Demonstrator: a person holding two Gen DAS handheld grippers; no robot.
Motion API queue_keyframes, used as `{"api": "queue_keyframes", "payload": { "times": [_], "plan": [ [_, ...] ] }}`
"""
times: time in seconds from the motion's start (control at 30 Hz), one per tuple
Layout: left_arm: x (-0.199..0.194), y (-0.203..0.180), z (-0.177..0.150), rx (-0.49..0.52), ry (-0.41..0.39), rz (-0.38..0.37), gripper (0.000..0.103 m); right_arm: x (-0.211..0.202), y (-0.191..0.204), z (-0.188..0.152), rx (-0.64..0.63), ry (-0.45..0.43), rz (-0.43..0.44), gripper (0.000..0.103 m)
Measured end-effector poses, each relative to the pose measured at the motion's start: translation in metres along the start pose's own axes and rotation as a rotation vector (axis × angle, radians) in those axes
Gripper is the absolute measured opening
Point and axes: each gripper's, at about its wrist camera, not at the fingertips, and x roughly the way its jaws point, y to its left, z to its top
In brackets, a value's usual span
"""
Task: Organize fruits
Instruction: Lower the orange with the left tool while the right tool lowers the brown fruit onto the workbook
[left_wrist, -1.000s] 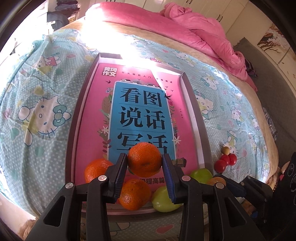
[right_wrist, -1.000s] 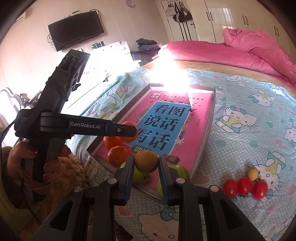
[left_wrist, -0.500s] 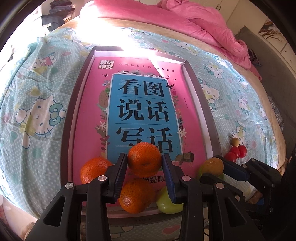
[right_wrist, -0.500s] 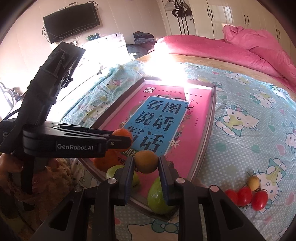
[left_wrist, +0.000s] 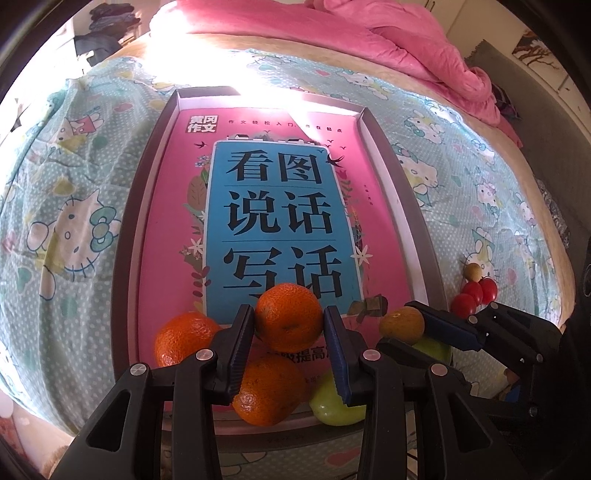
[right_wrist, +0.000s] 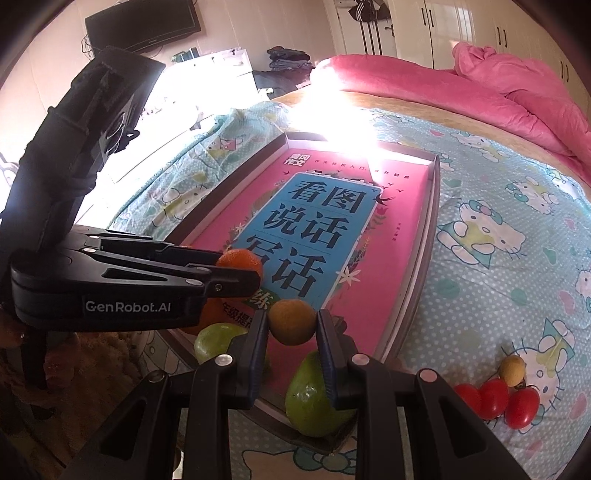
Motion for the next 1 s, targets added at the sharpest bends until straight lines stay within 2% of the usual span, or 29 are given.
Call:
{"api": "queue_keyframes", "payload": {
  "times": [0.53,1.0],
  "plan": [
    [0.005,-0.004,0.001,0.014,0.008,0.000,0.040,0.019,0.002,0.011,-0.070,0.079,-0.033,0.027],
    [0.006,-0.005,0.000,0.013,0.006,0.003,0.040,0.017,-0.001,0.010,-0.051,0.070,-0.046,0.029]
  ]
}}
